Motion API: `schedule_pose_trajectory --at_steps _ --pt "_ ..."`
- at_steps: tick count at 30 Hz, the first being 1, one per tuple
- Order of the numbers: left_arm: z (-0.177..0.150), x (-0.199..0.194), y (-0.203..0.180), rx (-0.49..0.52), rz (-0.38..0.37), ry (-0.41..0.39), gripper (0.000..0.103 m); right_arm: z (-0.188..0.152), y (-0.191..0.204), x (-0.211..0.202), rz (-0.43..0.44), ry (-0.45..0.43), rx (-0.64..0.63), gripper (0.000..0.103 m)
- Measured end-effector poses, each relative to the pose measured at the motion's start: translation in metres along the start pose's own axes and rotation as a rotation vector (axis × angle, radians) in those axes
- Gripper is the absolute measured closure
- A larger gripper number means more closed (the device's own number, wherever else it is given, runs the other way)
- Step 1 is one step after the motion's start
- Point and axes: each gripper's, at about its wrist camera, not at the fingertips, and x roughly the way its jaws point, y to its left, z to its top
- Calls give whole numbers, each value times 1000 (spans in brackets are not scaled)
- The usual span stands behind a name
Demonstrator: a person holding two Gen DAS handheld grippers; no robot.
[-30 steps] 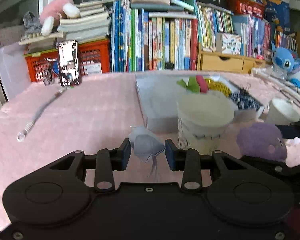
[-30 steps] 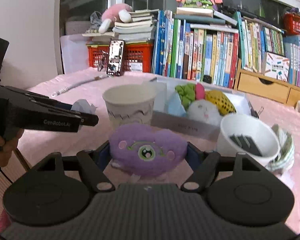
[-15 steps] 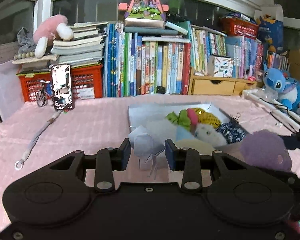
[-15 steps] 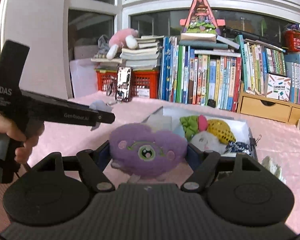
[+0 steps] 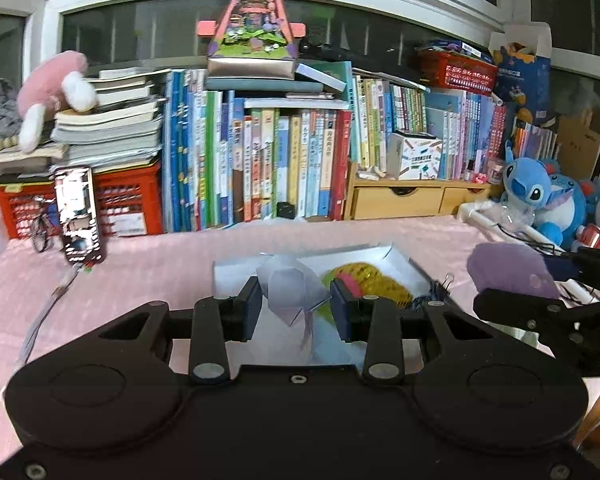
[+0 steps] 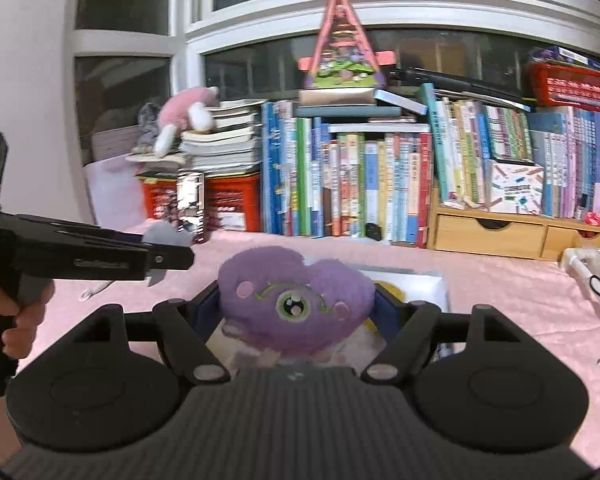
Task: Organize soft objects
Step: 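Carry the tissue over the tray with the left tool while the right tool carries the plush there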
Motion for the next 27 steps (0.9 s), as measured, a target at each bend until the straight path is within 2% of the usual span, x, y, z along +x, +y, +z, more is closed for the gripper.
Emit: schedule_pose_trajectory --at_steps 8,14,22,27 --pt "40 55 4 -39 -33 122 68 35 -45 32 -36 58 84 26" --pt "59 105 9 -27 15 202 68 50 -76 69 -77 146 119 26" --pt "50 166 27 -88 36 360 68 42 -109 130 -111 324 165 25" --pt "37 192 37 -121 48 427 68 34 -115 163 -128 390 182 25"
